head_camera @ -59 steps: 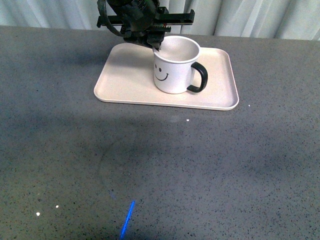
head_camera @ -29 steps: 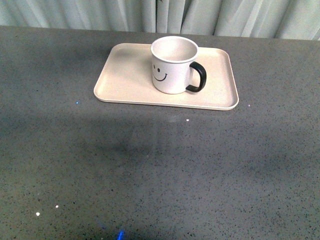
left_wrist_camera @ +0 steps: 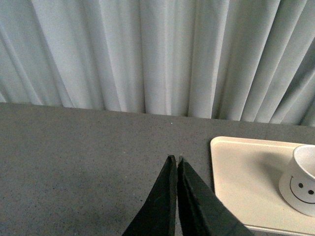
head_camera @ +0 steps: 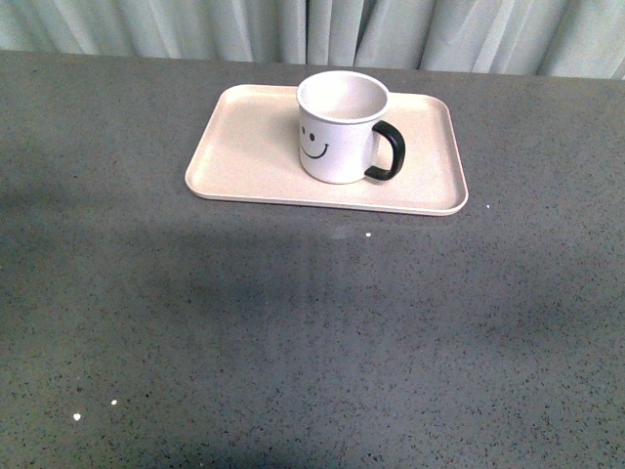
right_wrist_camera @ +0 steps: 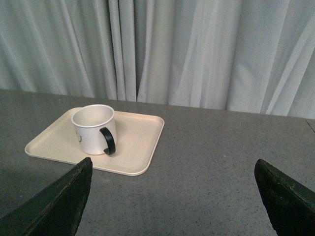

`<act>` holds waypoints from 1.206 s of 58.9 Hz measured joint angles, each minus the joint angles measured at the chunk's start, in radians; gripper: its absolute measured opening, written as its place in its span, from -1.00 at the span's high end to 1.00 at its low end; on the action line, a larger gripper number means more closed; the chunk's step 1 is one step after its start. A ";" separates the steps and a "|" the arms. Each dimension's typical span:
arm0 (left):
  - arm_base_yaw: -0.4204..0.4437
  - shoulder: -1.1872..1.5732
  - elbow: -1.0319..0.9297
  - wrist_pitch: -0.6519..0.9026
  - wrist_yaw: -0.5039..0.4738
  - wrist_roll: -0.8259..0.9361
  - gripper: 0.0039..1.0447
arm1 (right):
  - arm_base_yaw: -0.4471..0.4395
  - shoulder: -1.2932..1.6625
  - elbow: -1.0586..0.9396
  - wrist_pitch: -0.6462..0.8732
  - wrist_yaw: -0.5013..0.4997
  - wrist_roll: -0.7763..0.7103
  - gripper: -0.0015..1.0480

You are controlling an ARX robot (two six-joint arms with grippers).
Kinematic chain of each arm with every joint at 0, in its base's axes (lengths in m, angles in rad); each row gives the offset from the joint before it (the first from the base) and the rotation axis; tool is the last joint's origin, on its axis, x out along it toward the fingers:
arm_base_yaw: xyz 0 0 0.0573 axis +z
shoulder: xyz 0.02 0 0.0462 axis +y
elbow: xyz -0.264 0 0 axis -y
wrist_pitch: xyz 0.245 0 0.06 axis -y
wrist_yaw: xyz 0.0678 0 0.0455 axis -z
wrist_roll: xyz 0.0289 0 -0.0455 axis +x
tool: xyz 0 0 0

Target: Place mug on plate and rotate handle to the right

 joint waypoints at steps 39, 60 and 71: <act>0.195 -0.464 -0.240 -0.225 0.189 0.007 0.98 | 0.000 0.000 0.000 0.000 -0.001 0.000 -0.82; 0.196 -0.707 -0.243 -0.445 0.191 0.008 0.98 | 0.000 0.000 0.000 0.000 0.000 0.000 -0.82; 0.196 -0.809 -0.243 -0.542 0.191 0.007 0.98 | 0.000 0.000 0.000 0.000 0.000 0.000 -0.82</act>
